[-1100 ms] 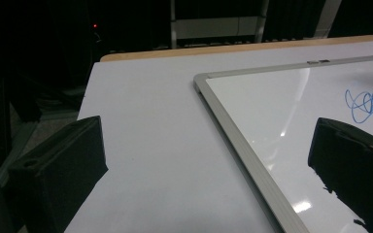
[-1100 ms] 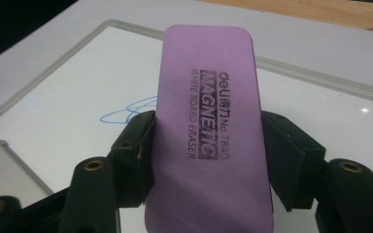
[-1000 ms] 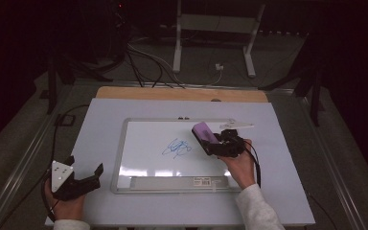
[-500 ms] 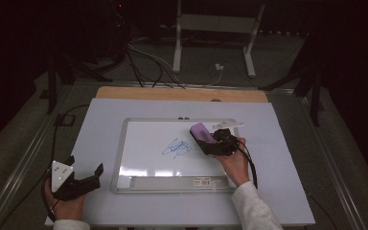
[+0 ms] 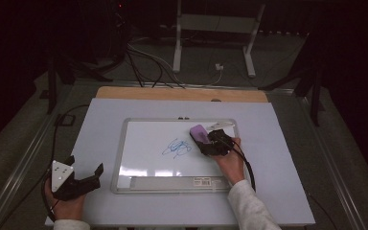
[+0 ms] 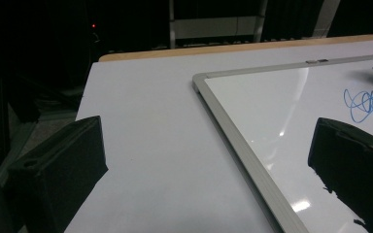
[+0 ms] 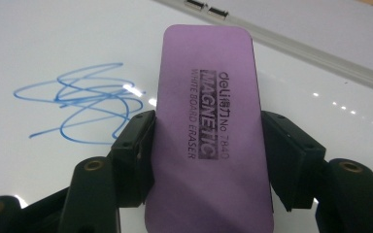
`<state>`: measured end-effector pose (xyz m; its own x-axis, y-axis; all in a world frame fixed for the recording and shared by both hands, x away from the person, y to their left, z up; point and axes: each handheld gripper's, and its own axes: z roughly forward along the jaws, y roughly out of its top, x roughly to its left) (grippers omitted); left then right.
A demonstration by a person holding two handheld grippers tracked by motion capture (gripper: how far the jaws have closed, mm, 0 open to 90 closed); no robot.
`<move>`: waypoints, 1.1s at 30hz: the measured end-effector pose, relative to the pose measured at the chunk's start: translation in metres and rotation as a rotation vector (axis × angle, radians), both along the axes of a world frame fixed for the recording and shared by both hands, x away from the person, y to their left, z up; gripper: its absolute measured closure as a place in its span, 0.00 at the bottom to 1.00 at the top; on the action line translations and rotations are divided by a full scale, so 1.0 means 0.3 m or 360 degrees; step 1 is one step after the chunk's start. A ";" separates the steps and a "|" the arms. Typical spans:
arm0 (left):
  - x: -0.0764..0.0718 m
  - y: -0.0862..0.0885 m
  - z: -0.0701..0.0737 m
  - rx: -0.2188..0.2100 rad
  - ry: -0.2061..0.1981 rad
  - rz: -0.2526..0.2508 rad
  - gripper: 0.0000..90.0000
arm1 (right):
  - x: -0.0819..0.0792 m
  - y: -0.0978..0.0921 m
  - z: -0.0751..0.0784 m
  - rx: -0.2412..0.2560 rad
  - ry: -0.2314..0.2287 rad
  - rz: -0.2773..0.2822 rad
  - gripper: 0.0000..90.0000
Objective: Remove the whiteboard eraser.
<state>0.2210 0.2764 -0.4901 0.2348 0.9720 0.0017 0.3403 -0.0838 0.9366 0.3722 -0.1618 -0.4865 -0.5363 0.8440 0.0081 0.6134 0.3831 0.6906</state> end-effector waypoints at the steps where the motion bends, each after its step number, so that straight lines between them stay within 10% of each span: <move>1: 0.000 0.000 0.000 -0.0001 0.0000 -0.0001 0.01 | 0.000 0.004 -0.004 -0.0014 0.0001 0.0002 0.46; 8: -0.002 0.001 0.001 0.0000 0.0000 -0.0001 0.01 | 0.003 0.024 -0.037 -0.0089 0.0043 0.0004 0.45; 16: -0.002 0.002 0.000 -0.0003 -0.0001 -0.0003 0.01 | 0.020 0.024 -0.027 0.0013 0.0053 0.0000 0.30; 33: -0.001 0.000 -0.001 0.0004 0.0007 -0.0005 0.01 | 0.053 0.030 -0.041 0.0057 0.0112 -0.0075 0.46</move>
